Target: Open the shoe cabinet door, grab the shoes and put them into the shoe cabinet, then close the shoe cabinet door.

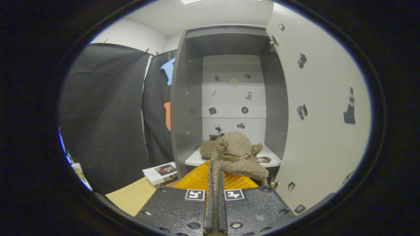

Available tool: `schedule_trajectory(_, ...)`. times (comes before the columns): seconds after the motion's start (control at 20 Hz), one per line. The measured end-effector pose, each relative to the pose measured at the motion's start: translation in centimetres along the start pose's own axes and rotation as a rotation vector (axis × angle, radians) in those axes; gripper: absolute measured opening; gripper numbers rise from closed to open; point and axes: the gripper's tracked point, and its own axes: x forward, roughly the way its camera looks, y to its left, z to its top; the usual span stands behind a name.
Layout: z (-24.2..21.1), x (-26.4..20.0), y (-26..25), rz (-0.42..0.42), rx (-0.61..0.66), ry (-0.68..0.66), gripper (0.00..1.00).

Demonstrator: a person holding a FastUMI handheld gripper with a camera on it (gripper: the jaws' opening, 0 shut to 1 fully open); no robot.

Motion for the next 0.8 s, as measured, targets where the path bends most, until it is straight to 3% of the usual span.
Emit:
schedule_trajectory(0.25, 7.4, 6.0, -1.6, -0.056, 0.018, -0.027, 0.08)
schedule_trajectory(0.4, 9.3, 9.7, -2.6, -0.082, -0.027, -0.017, 0.08)
schedule_trajectory(0.55, 9.8, 13.9, -3.9, -0.106, 0.017, 0.005, 0.08)
schedule_trajectory(0.8, 5.2, 20.8, -7.0, -0.159, 0.0, 0.143, 0.08)
